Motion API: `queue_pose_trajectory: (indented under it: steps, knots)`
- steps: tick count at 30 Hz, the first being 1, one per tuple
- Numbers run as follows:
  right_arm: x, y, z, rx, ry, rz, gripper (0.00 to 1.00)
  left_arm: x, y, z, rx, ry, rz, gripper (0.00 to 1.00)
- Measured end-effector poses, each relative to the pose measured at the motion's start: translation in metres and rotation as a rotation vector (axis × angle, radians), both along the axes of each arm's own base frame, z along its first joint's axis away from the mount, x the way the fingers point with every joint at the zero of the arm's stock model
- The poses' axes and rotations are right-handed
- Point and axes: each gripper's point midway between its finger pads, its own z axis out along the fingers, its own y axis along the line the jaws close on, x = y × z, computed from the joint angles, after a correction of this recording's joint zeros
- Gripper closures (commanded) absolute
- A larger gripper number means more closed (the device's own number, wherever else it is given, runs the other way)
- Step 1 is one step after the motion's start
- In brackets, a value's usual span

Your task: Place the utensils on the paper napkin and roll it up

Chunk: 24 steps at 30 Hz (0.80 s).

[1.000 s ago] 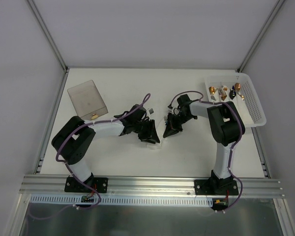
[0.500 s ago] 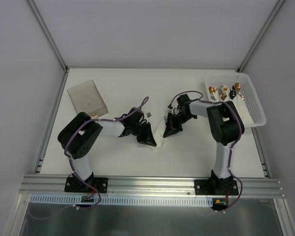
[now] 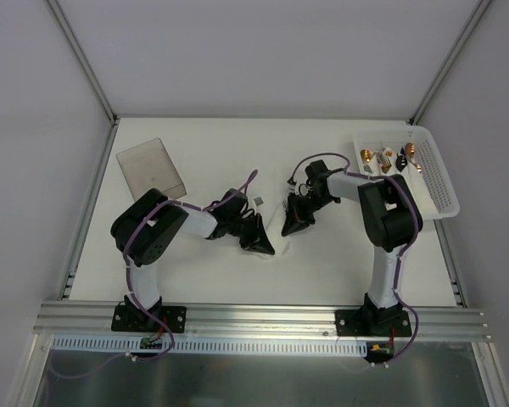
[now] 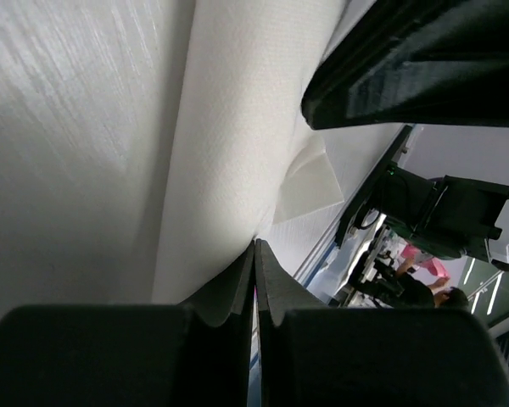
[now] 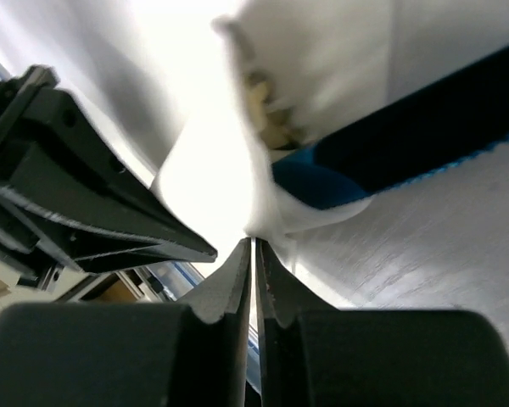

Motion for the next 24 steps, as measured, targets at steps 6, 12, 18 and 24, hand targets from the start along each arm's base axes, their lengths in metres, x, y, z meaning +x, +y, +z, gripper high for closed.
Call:
queue_pose_trajectory:
  steps: [6,12,18,24]
  knots:
    - [0.005,0.008,0.034,0.079,-0.096,0.032,0.88,-0.001,-0.003,-0.001,-0.015,0.023,0.003,1.00]
    - [0.004,0.017,0.051,0.124,-0.161,0.063,0.88,-0.001,-0.005,-0.001,-0.024,0.037,0.001,1.00]
    - [-0.011,0.018,0.025,0.079,-0.102,0.080,0.88,0.000,-0.007,-0.001,-0.027,0.049,0.008,1.00]
    - [-0.016,0.015,-0.002,-0.004,-0.042,0.080,0.89,0.001,-0.007,-0.001,-0.027,0.061,0.019,1.00]
